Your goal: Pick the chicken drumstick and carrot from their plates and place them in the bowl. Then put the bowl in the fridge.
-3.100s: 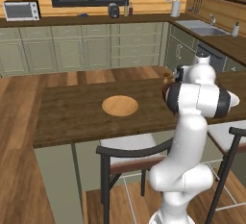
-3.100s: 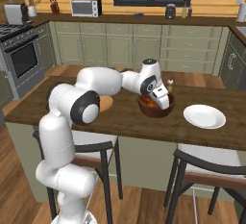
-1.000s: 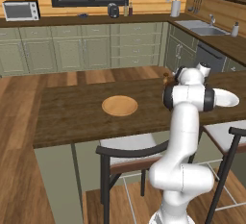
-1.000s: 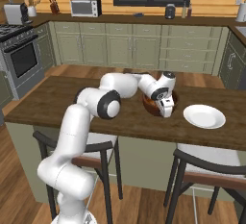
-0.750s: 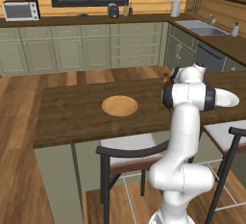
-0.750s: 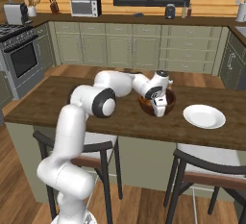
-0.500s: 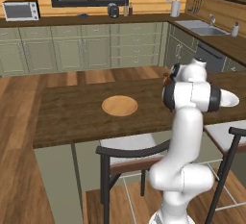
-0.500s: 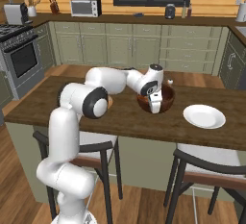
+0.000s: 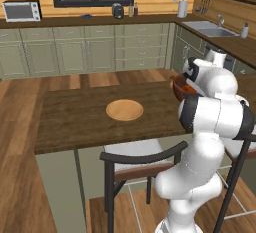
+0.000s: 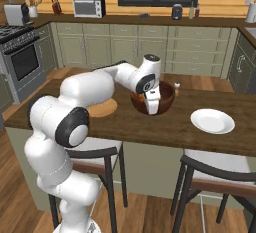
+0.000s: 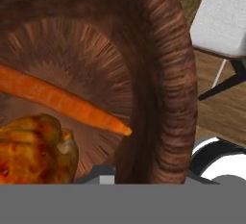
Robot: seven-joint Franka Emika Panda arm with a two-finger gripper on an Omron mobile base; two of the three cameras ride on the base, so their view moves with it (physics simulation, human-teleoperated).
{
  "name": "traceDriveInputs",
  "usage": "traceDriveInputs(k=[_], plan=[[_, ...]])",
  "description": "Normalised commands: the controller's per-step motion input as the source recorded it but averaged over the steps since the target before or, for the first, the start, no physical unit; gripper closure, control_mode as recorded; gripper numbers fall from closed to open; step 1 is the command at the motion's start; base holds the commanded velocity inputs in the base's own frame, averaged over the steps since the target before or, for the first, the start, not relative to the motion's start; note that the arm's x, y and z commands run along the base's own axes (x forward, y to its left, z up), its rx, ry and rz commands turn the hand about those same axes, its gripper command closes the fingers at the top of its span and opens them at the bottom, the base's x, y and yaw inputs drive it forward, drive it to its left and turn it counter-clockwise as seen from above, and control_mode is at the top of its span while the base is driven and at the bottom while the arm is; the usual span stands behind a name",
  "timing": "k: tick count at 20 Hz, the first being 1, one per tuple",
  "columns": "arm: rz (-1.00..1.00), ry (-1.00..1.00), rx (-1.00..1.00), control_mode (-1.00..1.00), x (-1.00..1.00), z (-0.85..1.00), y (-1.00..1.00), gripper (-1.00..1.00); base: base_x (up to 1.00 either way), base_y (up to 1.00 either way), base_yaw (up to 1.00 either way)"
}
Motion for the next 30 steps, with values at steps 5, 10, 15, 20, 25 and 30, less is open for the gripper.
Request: traceDriveInputs(k=[5,10,15,20,25,30], plan=[[0.2,-0.01,0.08,-1.0,-1.0,0.77,0.59,1.0,0.0,0.0,0.0],[0.06,-0.21,0.01,-1.0,-1.0,0.74,0.77,1.0,0.0,0.0,0.0],[0.01,-0.08,0.01,-1.0,-1.0,0.73,0.64,1.0,0.0,0.0,0.0],[0.0,-0.01,0.01,-1.0,-1.0,0.74,0.2,1.0,0.0,0.0,0.0],[-0.01,0.0,0.0,-1.0,-0.99,0.27,-0.01,1.0,0.0,0.0,0.0],[-0.02,0.0,0.0,1.0,-0.48,0.0,0.03,1.0,-0.29,0.15,0.0]])
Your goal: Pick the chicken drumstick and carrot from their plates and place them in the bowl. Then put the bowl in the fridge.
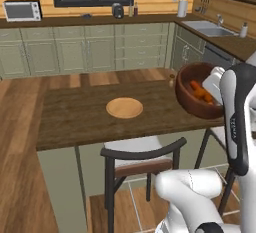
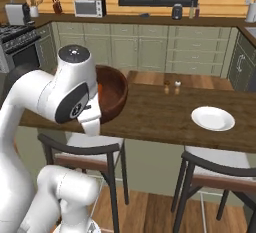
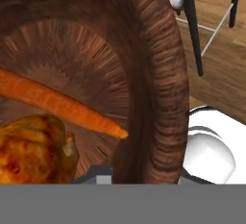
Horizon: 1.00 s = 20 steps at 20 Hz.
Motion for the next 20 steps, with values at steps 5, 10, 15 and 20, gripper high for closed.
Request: traceDriveInputs(k=[5,10,15,20], plan=[[0.0,0.0,0.0,1.0,0.0,0.0,0.0,1.0,-0.5,0.87,0.01],[0.0,0.0,0.0,1.0,0.0,0.0,0.0,1.0,-0.1,1.0,0.01],[0.0,0.0,0.0,1.0,0.0,0.0,0.0,1.0,0.0,1.0,0.11],[0.0,0.0,0.0,1.0,0.0,0.0,0.0,1.0,0.28,1.0,0.02]])
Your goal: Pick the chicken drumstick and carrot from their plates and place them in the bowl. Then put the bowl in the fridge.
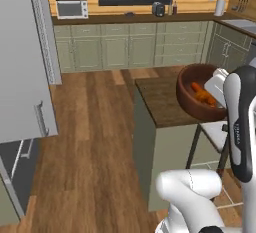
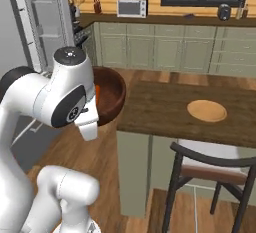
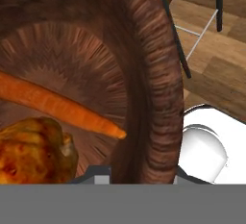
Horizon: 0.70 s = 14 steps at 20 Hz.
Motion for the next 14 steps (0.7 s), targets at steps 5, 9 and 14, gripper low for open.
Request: traceDriveInputs(k=[5,9,14], plan=[[0.0,0.0,0.0,1.0,0.0,0.0,0.0,1.0,0.71,1.0,-0.06],[0.0,0.0,0.0,1.0,0.0,0.0,0.0,1.0,0.91,0.69,-0.14],[0.0,0.0,0.0,1.0,0.0,0.0,0.0,1.0,0.76,-0.07,-0.02]])
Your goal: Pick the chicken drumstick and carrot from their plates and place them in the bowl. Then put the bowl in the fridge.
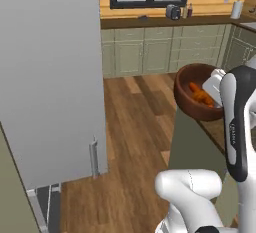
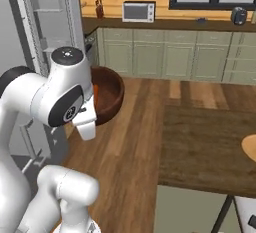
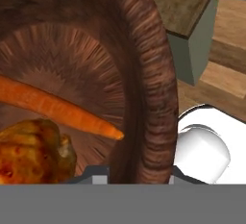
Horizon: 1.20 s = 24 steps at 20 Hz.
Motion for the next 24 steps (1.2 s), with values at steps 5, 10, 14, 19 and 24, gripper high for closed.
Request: traceDriveInputs(k=[5,10,14,19,24], plan=[[0.0,0.0,0.0,1.0,0.0,0.0,0.0,1.0,0.84,-0.16,0.0],[0.0,0.0,0.0,1.0,0.0,0.0,0.0,1.0,0.94,-0.2,0.01],[0.0,0.0,0.0,1.0,0.0,0.0,0.0,1.0,1.0,-0.09,0.05],[0.0,0.0,0.0,1.0,0.0,0.0,0.0,1.0,0.97,-0.22,0.19],[0.0,0.0,0.0,1.0,0.0,0.0,0.0,1.0,0.06,-0.06,0.57]])
